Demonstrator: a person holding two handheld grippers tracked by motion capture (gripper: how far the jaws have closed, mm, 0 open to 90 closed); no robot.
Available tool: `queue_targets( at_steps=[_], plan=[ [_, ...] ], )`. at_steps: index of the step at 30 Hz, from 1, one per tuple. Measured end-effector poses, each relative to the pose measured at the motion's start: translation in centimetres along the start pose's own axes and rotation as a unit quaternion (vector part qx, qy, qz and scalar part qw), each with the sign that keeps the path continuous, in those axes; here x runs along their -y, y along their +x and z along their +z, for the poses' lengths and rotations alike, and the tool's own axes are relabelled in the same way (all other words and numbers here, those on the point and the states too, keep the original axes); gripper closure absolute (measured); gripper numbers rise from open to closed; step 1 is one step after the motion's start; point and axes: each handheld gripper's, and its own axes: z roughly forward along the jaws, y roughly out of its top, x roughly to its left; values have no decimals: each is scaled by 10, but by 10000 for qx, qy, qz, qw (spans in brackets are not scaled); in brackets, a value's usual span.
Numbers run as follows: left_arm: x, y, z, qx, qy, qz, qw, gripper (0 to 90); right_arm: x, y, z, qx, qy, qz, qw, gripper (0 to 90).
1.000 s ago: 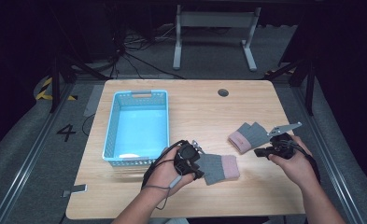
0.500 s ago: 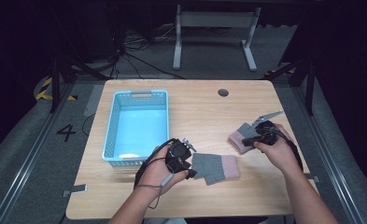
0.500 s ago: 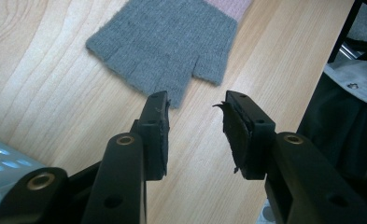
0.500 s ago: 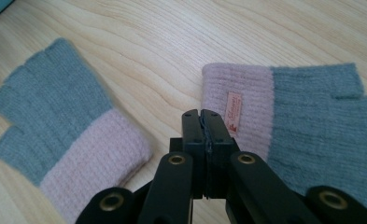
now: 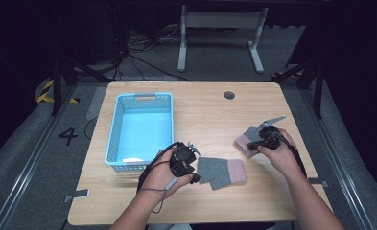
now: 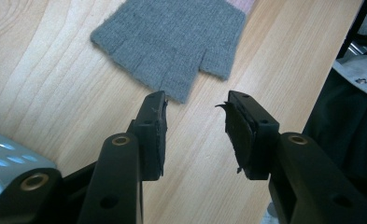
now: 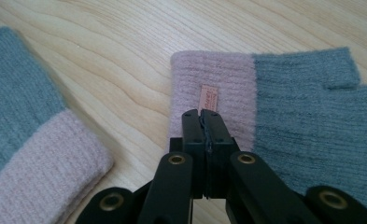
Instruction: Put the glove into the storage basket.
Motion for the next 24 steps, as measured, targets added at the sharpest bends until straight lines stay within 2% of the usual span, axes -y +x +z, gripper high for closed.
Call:
queue_targets(
  at_steps=[3,12,19,24],
  plan=[
    [0,0,1,11,30,17,10000,585,1,-1,2,16,-31,8,10000,900],
    [0,-1,2,22,70,24,10000,583,2,-2,8,23,133,-1,9999,900],
    [0,-2,2,25,39,16,10000,576,5,-3,5,85,262,-12,9996,900],
    [-2,-2,2,41,35,32,10000,574,12,-7,0,79,270,77,9996,900]
  ],
)
